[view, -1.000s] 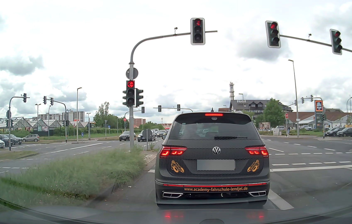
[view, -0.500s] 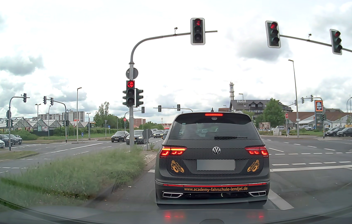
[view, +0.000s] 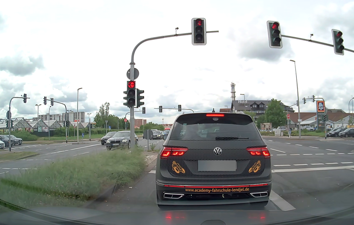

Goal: Follow the waypoints while adhering to traffic rules and regulations

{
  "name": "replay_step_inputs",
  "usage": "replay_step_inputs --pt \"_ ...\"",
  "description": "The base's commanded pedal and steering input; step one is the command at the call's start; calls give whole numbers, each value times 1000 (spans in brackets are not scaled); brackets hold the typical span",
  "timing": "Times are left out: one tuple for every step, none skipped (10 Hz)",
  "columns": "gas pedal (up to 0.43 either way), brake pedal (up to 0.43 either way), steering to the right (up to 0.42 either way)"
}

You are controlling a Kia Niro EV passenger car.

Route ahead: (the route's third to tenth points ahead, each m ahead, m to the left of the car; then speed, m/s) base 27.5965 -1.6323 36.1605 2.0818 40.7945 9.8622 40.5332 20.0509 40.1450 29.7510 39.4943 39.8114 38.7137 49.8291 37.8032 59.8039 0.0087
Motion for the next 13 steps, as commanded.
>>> replay_step_inputs --pt "0 268 0" --pt "0 262 0" --pt "0 268 0" --pt "0 268 0" --pt "0 262 0" --pt "0 262 0" --pt "0 262 0" --pt "0 268 0" --pt "0 262 0" --pt "0 262 0" --pt "0 262 0" --pt "0 262 0" --pt "0 262 0"
